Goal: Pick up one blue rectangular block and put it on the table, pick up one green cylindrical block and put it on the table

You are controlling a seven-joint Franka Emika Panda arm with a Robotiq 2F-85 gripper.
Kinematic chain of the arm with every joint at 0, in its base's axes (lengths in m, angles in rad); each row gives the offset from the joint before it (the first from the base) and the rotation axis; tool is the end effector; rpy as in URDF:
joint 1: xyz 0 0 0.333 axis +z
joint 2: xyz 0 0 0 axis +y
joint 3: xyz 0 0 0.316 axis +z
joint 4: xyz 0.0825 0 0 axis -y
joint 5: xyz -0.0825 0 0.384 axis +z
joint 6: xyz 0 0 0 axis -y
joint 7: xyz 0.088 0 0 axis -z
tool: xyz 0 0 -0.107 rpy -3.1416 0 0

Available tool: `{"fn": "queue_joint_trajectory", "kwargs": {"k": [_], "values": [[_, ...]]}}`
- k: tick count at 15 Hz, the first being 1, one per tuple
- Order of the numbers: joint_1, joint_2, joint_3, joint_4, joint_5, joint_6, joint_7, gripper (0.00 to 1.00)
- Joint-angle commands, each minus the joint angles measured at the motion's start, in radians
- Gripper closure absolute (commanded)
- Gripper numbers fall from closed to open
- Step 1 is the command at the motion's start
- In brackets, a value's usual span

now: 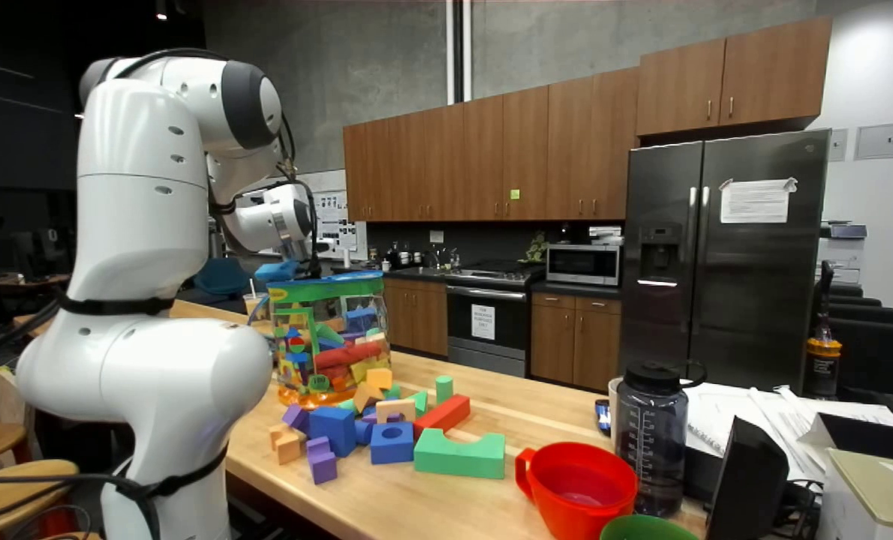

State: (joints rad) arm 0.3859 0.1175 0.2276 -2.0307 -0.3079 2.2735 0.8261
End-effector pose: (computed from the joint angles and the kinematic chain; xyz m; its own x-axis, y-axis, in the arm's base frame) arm 0.4857 0.3295 0.4040 0.9702 -0.0210 0.2414 -0.0405 -0.9963 0.0762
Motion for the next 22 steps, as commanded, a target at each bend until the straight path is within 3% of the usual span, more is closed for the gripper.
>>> {"fn": "queue_joint_trajectory", "kwargs": {"k": [1,12,22], "values": [[-0.031,-0.066,0.006,-0.054,0.002,-0.039,-0.075,0.00],[-0.050,-0.115,0.024,-0.156,-0.028,-0.084,-0.138,0.00],[-0.050,-0.099,0.037,-0.183,-0.136,0.039,-0.083,0.00]]}}
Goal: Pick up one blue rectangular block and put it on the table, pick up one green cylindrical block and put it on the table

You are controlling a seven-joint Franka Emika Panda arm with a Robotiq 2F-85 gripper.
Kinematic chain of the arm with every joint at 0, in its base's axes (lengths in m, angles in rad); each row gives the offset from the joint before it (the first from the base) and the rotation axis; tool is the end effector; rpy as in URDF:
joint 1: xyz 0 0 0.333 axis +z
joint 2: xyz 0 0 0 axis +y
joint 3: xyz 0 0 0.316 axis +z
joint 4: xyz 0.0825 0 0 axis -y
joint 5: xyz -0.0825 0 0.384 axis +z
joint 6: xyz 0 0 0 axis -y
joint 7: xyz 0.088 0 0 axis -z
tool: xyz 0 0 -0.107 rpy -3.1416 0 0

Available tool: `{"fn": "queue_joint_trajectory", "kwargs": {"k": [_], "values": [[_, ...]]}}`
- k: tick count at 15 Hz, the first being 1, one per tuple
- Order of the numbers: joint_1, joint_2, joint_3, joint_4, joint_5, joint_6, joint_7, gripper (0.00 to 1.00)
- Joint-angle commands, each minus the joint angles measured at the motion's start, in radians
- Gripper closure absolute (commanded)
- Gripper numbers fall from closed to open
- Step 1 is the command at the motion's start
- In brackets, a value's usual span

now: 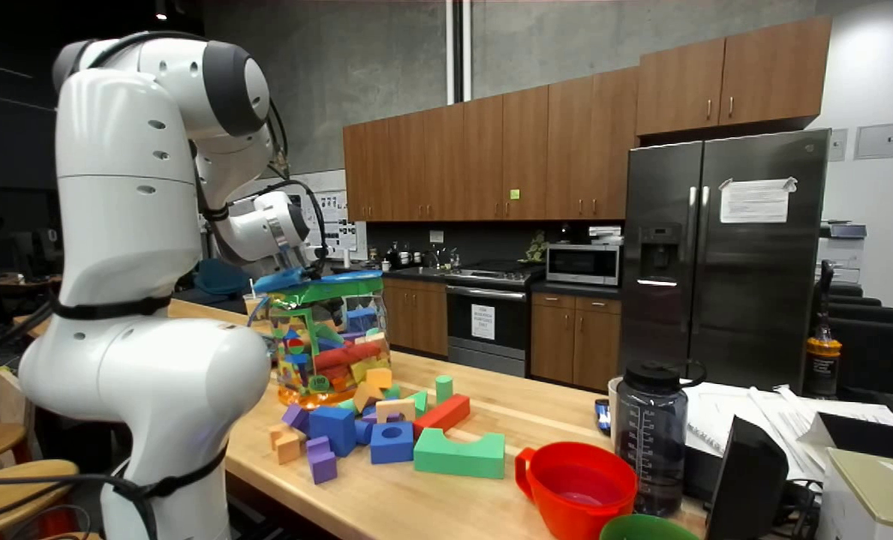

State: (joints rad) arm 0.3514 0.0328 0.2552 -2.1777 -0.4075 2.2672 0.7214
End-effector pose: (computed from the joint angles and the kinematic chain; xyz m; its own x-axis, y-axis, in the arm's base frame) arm 0.4541 0.3021 0.3834 0.9627 0.1599 0.2184 0.1107 -0.9688 0.2216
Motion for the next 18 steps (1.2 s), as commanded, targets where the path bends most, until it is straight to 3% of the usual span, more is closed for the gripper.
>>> {"fn": "queue_joint_trajectory", "kwargs": {"k": [1,9,10,11,14,18], "values": [[-0.016,-0.015,0.010,-0.039,-0.038,0.052,0.020,0.00],[-0.016,-0.018,0.013,-0.046,-0.005,0.022,-0.042,0.00],[-0.016,-0.018,0.014,-0.047,-0.002,0.024,-0.045,0.04],[-0.017,-0.018,0.014,-0.048,-0.001,0.025,-0.050,0.26],[-0.018,-0.016,0.013,-0.046,0.005,0.025,-0.066,0.34],[-0.020,-0.015,0.011,-0.043,0.006,0.025,-0.084,0.68]]}}
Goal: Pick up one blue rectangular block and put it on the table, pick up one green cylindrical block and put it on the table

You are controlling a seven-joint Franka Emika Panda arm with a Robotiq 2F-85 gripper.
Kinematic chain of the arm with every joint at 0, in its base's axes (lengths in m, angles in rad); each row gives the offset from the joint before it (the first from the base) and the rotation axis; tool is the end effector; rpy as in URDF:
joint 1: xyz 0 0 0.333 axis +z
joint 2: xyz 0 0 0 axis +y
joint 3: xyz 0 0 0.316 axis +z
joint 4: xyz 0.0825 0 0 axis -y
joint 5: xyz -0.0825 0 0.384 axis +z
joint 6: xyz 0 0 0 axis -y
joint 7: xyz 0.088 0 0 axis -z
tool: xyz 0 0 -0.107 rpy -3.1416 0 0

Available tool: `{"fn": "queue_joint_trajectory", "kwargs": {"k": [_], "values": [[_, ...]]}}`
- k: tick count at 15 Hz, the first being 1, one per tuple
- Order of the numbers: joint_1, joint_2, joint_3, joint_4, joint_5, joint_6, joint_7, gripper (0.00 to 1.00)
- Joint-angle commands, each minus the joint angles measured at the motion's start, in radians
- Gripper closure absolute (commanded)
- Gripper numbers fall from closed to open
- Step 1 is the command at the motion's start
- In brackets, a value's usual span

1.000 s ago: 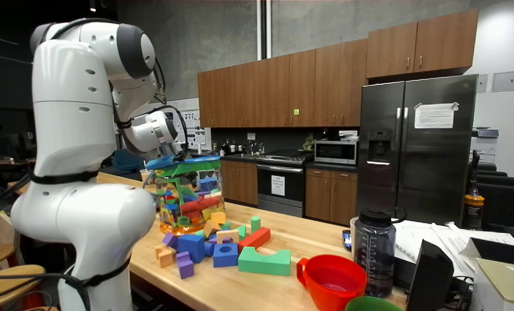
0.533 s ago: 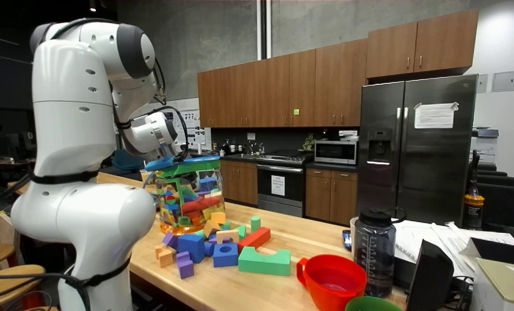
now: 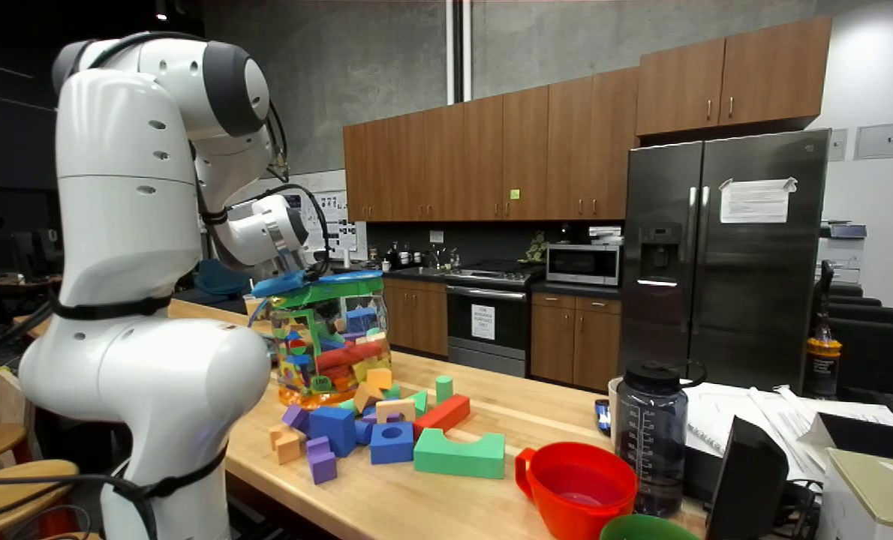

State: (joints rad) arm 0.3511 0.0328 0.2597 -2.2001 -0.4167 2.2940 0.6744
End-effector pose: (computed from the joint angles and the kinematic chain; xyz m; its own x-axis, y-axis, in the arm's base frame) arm 0.4492 0.3031 0.3757 0.9520 0.2226 0.2101 0.1728 -0.9574 0.2312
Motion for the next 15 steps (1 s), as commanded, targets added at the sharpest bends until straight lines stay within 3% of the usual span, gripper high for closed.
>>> {"fn": "queue_joint_trajectory", "kwargs": {"k": [1,3,15], "values": [[-0.020,-0.015,0.006,-0.020,0.016,-0.002,-0.040,0.74],[-0.025,-0.014,0.005,-0.019,0.013,0.002,-0.050,0.84],[-0.102,0.024,-0.044,0.149,0.000,0.134,-0.308,0.84]]}}
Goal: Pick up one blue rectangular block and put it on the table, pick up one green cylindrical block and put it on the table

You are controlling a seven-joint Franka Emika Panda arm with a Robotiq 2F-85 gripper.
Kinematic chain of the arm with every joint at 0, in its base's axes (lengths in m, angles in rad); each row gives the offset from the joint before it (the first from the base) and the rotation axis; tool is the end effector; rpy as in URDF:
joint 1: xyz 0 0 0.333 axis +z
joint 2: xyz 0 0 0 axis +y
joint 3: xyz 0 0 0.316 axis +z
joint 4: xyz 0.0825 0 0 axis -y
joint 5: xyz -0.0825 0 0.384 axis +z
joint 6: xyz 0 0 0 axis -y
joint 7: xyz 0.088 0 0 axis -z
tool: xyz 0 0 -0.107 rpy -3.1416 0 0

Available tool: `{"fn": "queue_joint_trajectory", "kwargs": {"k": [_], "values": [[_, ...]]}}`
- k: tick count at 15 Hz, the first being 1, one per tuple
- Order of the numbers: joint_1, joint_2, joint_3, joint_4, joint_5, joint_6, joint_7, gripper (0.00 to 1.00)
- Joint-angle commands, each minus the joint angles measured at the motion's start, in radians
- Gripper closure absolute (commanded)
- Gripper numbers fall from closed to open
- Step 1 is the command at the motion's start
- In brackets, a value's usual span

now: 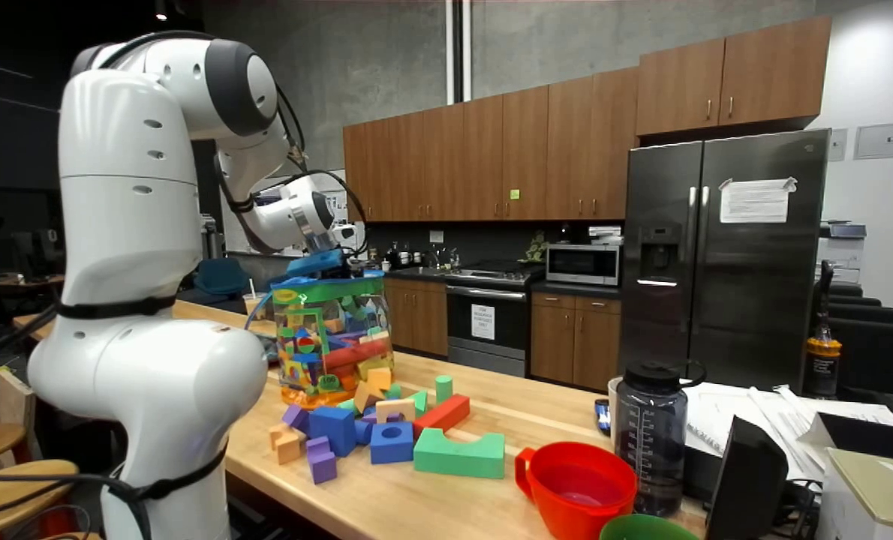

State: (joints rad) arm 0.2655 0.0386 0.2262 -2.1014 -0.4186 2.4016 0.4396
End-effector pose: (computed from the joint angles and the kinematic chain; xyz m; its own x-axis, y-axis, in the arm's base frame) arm 0.5091 0.2683 0.4286 0.8818 0.3359 0.3310 0.2765 -0.9369 0.2142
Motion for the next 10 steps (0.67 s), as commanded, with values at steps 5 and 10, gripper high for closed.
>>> {"fn": "queue_joint_trajectory", "kwargs": {"k": [5,10], "values": [[-0.033,0.038,-0.027,0.126,0.024,0.054,-0.184,0.84],[-0.047,0.027,-0.033,0.227,0.172,0.007,-0.331,0.84]]}}
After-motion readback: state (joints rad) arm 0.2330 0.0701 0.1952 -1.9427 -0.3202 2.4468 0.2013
